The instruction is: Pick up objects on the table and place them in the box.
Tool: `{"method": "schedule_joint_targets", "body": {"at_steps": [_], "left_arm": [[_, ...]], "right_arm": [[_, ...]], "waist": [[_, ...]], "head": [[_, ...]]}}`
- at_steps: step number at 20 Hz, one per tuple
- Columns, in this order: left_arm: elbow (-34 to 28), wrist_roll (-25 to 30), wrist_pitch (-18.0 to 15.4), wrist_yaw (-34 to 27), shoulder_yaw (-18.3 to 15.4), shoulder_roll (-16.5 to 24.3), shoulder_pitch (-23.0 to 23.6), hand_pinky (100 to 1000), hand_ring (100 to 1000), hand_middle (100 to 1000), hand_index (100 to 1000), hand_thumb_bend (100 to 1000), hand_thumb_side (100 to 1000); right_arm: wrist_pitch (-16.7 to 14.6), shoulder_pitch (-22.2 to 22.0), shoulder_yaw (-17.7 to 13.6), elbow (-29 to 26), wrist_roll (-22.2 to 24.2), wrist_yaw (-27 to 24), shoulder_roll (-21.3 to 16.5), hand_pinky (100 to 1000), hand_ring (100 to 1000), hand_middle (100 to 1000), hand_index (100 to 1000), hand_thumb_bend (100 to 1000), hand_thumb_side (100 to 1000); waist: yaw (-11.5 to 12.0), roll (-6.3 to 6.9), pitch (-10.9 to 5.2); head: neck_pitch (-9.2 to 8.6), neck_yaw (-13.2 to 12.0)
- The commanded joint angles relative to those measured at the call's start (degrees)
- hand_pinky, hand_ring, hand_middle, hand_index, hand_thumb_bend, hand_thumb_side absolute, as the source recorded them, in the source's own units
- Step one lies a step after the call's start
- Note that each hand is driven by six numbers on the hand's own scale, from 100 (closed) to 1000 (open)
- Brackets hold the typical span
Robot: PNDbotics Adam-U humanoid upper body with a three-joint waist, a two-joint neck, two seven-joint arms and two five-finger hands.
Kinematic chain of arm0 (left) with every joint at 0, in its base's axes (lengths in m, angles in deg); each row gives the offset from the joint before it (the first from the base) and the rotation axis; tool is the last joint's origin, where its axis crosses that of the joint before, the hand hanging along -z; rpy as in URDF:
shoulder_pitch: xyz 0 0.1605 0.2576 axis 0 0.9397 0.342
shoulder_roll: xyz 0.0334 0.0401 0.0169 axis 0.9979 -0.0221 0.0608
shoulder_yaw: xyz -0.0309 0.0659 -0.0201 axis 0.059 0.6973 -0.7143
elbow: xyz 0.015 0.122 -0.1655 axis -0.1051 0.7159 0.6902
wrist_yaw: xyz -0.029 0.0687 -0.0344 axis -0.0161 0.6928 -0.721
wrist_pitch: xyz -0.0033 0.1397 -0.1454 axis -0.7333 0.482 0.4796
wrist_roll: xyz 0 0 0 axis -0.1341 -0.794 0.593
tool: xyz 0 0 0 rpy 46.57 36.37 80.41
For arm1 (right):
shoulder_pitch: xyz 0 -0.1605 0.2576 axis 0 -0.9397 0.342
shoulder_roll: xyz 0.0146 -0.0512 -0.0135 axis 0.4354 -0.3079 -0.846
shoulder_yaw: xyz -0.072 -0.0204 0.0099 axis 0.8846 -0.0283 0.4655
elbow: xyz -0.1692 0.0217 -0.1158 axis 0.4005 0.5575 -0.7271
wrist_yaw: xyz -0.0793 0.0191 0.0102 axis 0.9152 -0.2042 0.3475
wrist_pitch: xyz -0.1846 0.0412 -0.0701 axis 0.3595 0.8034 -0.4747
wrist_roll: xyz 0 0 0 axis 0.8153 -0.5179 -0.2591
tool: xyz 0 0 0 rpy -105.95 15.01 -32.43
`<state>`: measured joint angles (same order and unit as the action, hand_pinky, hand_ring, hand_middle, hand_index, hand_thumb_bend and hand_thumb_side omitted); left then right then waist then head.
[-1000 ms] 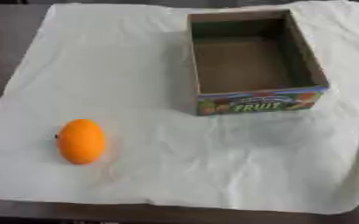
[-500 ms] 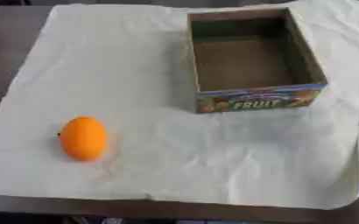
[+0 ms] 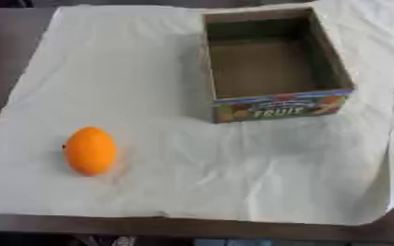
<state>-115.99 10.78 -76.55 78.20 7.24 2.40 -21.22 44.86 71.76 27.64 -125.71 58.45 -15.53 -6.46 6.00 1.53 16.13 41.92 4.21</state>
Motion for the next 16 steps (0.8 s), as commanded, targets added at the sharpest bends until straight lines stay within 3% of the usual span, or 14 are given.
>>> {"method": "schedule_joint_targets", "body": {"at_steps": [1,5,9,13,16], "left_arm": [[-0.41,6.71,-0.66,3.31,2.89,3.27,-3.11,557,577,694,921,249,806],[-0.23,15.04,-1.78,4.65,6.16,3.68,-6.01,568,599,707,933,301,828],[0.46,20.35,-2.56,3.63,8.79,4.2,-7.79,572,608,705,952,389,924],[2.21,24.35,-3.13,2.24,11.09,3.76,-9.18,582,614,714,946,566,952],[3.08,28.24,-4.3,1.22,11.91,3.63,-9.45,592,622,721,944,760,953]], "right_arm": [[0.08,0.46,0.15,-1.17,0.43,0.04,-1.31,942,905,696,836,100,1000],[0.14,0.49,0.39,-1.17,0.71,0.2,-1.4,942,905,695,836,100,1000],[0.43,0.44,0.7,-1.17,1.05,0.37,-1.34,943,906,694,836,100,1000],[0.61,0.54,1.0,-1.17,1.41,0.49,-1.25,943,907,693,836,100,1000],[0.62,0.49,1.06,-1.17,1.48,0.52,-1.24,944,907,691,836,100,1000]], "waist": [[-0.04,0.12,-1.09],[-0.24,0.16,-1.0],[-0.35,0.31,-0.91],[-0.44,0.37,-0.87],[-0.56,0.37,-0.84]], "head": [[-0.25,-0.15],[-0.54,-0.54],[-0.65,-0.91],[-0.69,-1.25],[-0.63,-1.39]]}}
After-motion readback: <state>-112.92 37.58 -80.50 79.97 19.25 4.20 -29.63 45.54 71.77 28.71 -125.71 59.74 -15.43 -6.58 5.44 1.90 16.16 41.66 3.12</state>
